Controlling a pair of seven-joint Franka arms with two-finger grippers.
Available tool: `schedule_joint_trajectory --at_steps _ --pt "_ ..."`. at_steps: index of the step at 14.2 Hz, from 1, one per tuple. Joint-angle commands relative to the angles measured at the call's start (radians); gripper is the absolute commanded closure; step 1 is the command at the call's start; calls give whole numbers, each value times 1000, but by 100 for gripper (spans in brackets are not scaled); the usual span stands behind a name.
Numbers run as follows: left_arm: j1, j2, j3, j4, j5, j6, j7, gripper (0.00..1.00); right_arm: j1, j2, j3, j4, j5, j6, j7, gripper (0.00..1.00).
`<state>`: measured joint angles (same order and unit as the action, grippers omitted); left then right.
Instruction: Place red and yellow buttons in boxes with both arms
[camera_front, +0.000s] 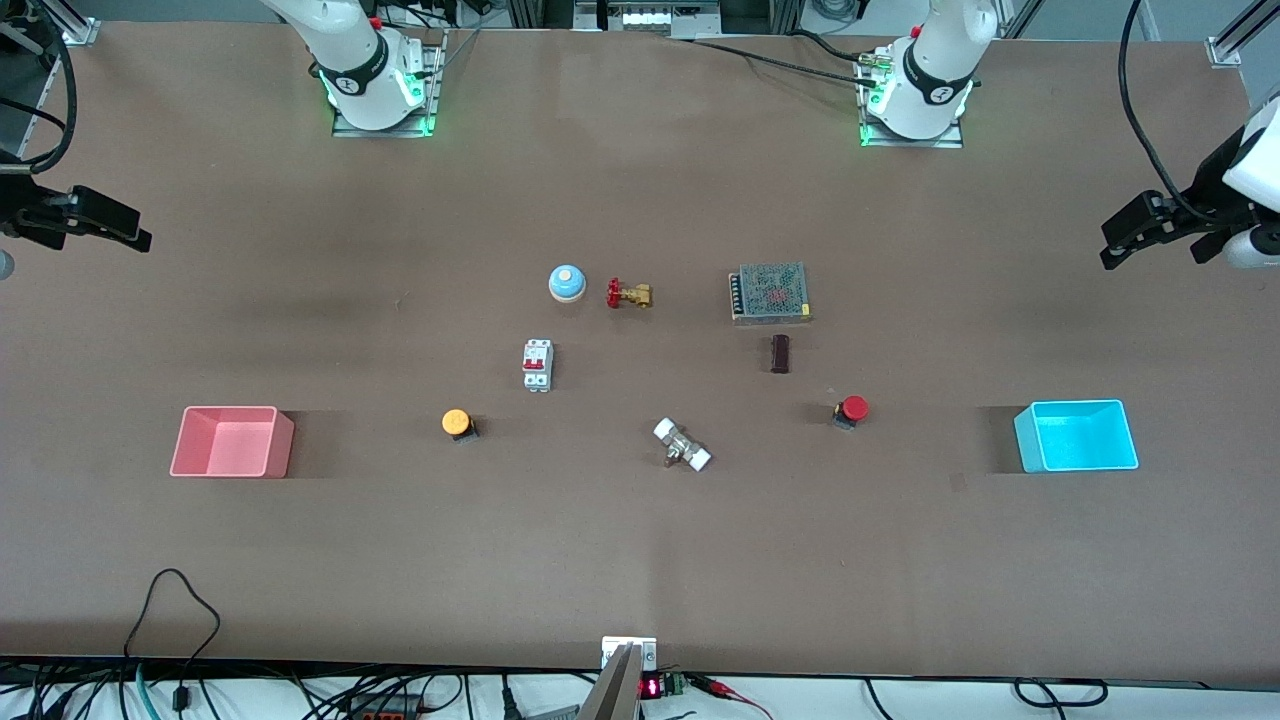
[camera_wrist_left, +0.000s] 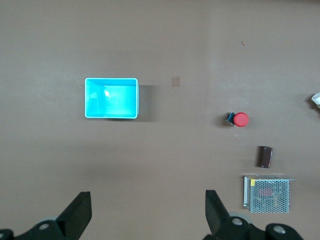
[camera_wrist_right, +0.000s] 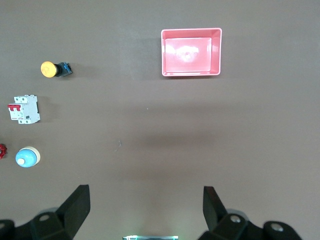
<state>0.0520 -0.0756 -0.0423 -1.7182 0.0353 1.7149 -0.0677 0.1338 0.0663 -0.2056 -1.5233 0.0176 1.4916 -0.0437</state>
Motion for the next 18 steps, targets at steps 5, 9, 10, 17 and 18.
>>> schedule_joint_trajectory --at_steps 5,9,10,17,18 --pt "0 36 -8 42 2 -31 -10 0 4 -24 8 -35 -8 -16 54 0" --pt "-6 115 -11 42 -58 -18 -24 0 104 78 8 -35 -5 82 62 0" --pt "-12 150 -13 42 -61 -8 -38 0 130 107 8 -35 -5 114 80 0" --pt "-75 408 -56 25 -87 239 -220 0 297 344 8 -5 50 351 186 0" --pt "-90 440 -57 23 -87 276 -263 0 315 377 8 8 53 377 188 0"
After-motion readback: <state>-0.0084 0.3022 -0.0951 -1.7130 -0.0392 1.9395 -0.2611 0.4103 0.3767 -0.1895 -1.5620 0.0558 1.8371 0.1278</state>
